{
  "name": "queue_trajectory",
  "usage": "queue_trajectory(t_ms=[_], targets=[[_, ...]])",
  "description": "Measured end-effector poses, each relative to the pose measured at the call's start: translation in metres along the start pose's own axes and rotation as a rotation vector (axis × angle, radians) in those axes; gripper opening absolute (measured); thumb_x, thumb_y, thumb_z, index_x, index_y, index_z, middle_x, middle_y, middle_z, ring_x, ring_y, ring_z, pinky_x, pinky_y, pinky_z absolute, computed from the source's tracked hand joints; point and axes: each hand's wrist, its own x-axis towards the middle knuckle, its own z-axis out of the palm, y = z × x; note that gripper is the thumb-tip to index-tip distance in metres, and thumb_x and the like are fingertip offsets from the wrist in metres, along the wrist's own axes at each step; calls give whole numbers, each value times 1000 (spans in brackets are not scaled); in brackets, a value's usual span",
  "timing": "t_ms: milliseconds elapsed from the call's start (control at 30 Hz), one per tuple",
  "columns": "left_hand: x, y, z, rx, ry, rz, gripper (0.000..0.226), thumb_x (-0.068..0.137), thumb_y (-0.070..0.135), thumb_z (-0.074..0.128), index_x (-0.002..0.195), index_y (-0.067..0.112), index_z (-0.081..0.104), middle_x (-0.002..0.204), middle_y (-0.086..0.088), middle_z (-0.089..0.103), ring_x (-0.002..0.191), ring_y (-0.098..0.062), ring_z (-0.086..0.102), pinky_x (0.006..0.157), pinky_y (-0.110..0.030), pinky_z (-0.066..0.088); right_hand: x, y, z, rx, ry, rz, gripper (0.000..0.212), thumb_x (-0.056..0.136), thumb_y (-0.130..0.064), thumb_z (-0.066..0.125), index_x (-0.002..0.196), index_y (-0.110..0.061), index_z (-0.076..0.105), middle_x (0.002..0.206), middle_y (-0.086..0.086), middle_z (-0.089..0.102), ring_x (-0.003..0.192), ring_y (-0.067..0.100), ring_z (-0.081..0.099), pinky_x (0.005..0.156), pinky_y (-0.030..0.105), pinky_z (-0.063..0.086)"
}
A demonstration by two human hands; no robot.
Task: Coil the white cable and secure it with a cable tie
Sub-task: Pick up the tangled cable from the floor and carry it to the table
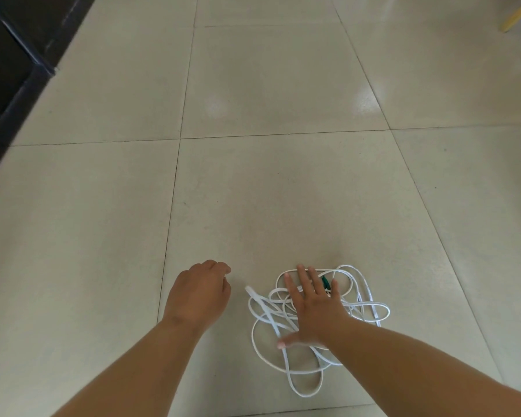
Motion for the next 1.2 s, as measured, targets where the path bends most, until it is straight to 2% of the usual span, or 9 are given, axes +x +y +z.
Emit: queue_trajectory(t_ms=[67, 200, 333, 400, 500, 600, 800, 1000, 1200], targets=[[0, 0, 0, 2, 3, -1, 38, 95, 19, 35, 131, 24, 48, 130, 7, 54, 114, -15, 52, 95, -27, 38, -2, 0, -1, -31, -26, -7, 131, 62, -80, 57, 126, -23, -42, 134, 6, -48, 136, 29, -36, 111, 63, -9], [-1, 1, 2, 7, -3, -6, 38, 96, 20, 34, 131, 24, 47, 130, 6, 54, 115, -15, 52, 96, -28, 37, -4, -4, 1, -87, 6, 12, 133, 63, -76, 61, 126, -19, -42, 150, 10, -37, 141, 32, -28, 112, 63, -6], [-3, 1, 3, 6, -8, -8, 38, 95, 19, 35, 131, 24, 47, 129, 6, 55, 114, -15, 52, 96, -27, 37, -7, -9, -1, -44, 24, 43, 130, 68, -66, 67, 145, -15, -25, 158, 8, -14, 146, 30, -11, 115, 59, 2], [-3, 2, 1, 14, -5, -4, 38, 95, 19, 35, 131, 24, 47, 129, 7, 55, 114, -14, 52, 96, -27, 37, -6, -7, -3, 12, 97, 51, 118, 70, -59, 69, 150, -14, -5, 155, 6, 8, 144, 28, 8, 115, 51, 15], [-4, 2, -1, 18, 0, -8, 39, 95, 19, 35, 131, 25, 47, 129, 7, 55, 114, -15, 52, 96, -27, 36, 0, -2, -4, 107, 180, 57, 86, 74, -48, 71, 139, -14, 27, 138, 5, 34, 128, 26, 35, 104, 38, 33], [-4, 1, -4, 30, 7, -14, 40, 93, 17, 36, 130, 24, 48, 128, 7, 55, 113, -15, 52, 96, -27, 36, 1, -4, -4, 138, 119, 58, 59, 83, -37, 65, 128, -11, 38, 130, 8, 47, 120, 27, 45, 99, 37, 40], [-5, 3, -11, 46, 13, -5, 42, 92, 13, 37, 131, 23, 47, 131, 5, 53, 115, -16, 51, 96, -28, 37, 2, -12, -3, 62, 0, 39, 35, 90, -16, 53, 123, -5, 50, 125, 15, 53, 117, 33, 51, 98, 39, 42], [-6, 2, -15, 78, 28, 2, 43, 91, 11, 39, 131, 24, 47, 132, 6, 53, 116, -16, 52, 96, -27, 37, -5, -12, 0, 100, 132, 109, 25, 95, -11, 40, 116, -7, 52, 119, 12, 59, 114, 28, 56, 92, 36, 45], [-4, 3, -29, 100, 65, 23, 41, 92, 13, 39, 130, 24, 49, 129, 5, 56, 112, -16, 54, 95, -28, 38, -6, -1, -26, 91, 221, 160, 23, 93, -7, 40, 114, -7, 51, 115, 11, 62, 110, 30, 59, 89, 36, 46]])
